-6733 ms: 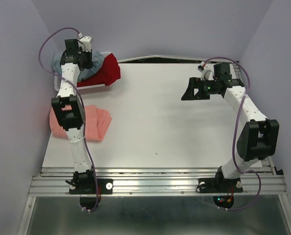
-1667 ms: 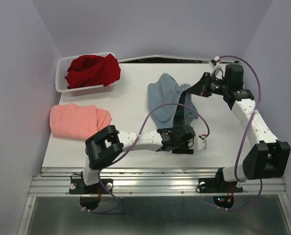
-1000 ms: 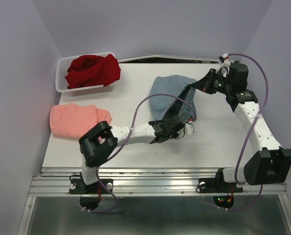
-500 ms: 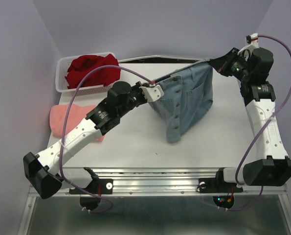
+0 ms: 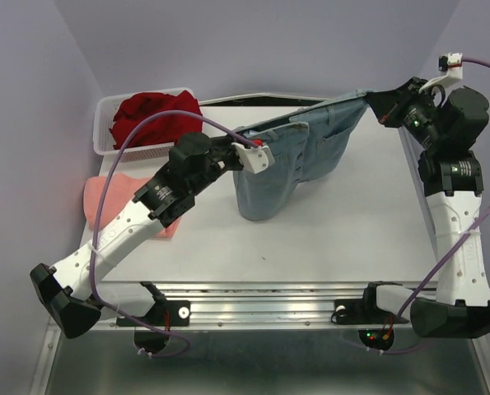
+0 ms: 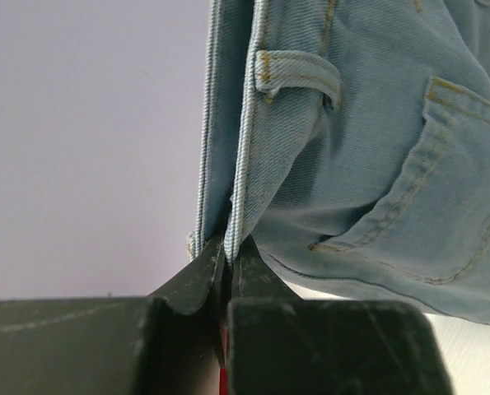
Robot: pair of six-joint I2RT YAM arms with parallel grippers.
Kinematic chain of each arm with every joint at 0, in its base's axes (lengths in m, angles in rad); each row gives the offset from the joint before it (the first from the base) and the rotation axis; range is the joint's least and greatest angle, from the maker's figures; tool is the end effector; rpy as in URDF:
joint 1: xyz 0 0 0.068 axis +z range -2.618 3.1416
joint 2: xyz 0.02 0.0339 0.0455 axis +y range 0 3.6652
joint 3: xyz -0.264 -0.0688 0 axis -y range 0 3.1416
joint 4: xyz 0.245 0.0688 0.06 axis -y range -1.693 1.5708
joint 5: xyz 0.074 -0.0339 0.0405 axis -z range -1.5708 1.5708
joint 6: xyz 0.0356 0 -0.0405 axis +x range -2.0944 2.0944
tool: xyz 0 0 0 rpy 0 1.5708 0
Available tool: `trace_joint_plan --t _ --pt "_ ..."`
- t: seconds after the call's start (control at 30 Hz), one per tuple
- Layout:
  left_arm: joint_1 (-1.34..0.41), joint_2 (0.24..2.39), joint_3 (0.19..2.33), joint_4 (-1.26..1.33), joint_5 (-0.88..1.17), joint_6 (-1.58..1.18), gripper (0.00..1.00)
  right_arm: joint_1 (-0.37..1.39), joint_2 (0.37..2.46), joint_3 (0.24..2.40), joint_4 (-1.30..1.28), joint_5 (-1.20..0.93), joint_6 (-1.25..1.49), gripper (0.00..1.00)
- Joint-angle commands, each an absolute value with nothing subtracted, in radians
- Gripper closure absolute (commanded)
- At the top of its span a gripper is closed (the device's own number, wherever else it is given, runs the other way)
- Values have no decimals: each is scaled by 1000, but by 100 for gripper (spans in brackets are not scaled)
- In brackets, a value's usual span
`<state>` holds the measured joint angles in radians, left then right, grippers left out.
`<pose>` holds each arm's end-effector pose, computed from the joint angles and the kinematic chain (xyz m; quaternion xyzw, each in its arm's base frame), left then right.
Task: Fold and stack the skirts
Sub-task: Flatten the skirt out
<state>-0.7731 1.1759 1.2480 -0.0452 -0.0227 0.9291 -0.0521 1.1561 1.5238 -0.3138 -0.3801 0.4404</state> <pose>0.1924 -0.1866 0.4376 0.5192 0.4659 0.0637 0.7137 0.2280 0.0013 0.5050 0.0317 0.6885 0.2650 0.6744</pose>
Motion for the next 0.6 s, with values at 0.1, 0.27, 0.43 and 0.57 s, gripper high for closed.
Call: trace_joint_plan --t 0.1,0.27,0.43,0.57 --pt "-746 1209 1321 -189 -99 1103 100 -94 1232 1539 -212 -284 350 99" --pt "-730 1293 1394 -133 -179 1097 100 -94 1286 1588 -241 -299 307 99" --pt "-733 1217 1391 -129 -169 999 100 -94 1163 1524 -229 -252 239 99" --pt "-739 1108 1348 -130 -146 937 100 -94 1037 1462 -250 -241 219 99"
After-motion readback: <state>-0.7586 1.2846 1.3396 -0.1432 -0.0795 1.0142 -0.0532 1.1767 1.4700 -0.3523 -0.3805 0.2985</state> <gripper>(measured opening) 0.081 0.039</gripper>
